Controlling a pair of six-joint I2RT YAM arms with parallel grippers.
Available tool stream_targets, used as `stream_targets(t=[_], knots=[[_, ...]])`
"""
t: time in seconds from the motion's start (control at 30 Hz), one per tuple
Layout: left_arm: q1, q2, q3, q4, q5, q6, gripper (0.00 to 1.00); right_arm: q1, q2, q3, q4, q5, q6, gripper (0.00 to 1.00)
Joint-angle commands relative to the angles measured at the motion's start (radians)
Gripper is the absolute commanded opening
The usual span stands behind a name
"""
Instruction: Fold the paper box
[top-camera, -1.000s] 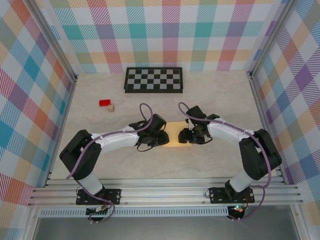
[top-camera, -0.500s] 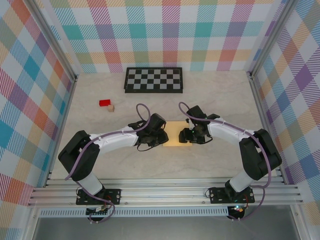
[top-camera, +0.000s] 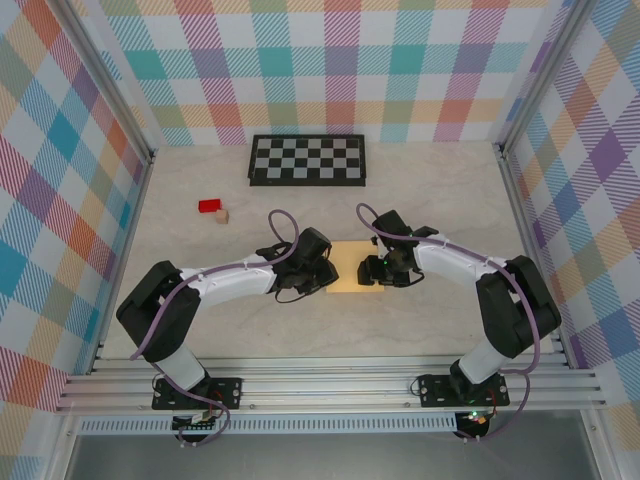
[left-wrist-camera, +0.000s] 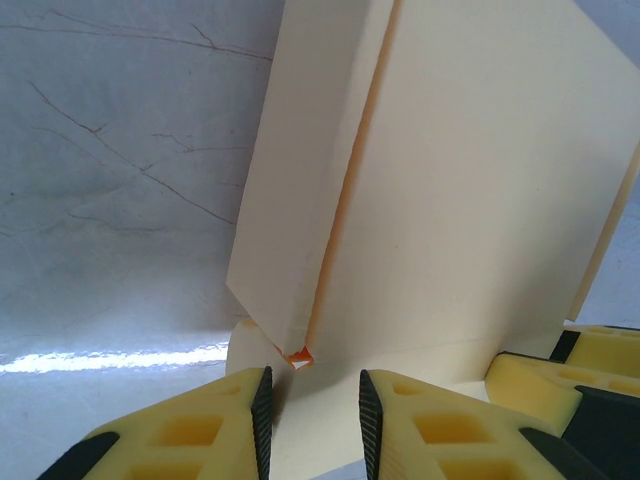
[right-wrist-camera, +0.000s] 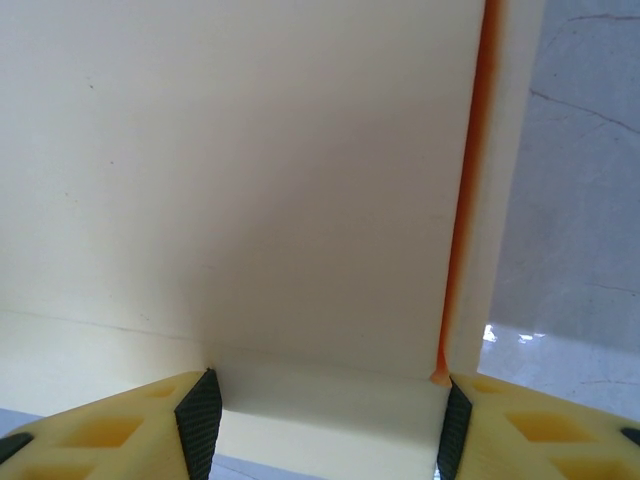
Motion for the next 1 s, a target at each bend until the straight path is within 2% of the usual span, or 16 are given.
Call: stream_targets(t=[0.0, 0.33, 0.97], knots=[[-0.016, -0.008, -0.008, 0.134, 0.058, -0.046, 0.31, 0.007, 0.023, 0.039, 0.016, -0.049, -0.021, 0.59], [-0.017, 0.008, 0.017, 0.091, 0.026, -0.02, 0.28, 0.007, 0.043, 0.054, 0.008, -0.042, -0.032, 0.59], [-0.018, -0.005, 0.002, 0.201, 0.079, -0.148, 0.29, 0.006, 0.077, 0.062, 0.016, -0.05, -0.034, 0.58]])
